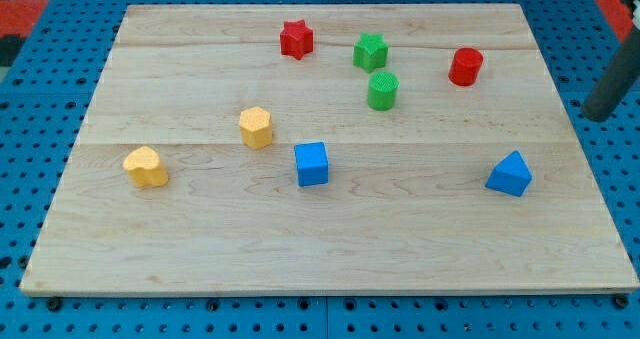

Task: Push the red star slightly up

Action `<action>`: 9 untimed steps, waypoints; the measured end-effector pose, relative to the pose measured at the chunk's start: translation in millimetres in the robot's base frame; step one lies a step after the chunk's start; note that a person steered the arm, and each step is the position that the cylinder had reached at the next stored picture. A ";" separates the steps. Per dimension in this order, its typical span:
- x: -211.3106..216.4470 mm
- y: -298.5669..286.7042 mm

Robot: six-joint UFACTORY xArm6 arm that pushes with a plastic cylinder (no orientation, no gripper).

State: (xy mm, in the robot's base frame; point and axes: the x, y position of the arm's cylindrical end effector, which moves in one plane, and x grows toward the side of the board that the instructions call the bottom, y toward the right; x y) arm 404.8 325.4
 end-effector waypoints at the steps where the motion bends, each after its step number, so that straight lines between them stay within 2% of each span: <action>1: -5.6 0.0; 3: -20.2 -0.2; 4: -53.5 -33.4; 5: -37.3 -80.0; 6: -70.5 -136.3; 7: -82.4 -176.3; 8: -84.1 -180.8; 9: -109.8 -221.2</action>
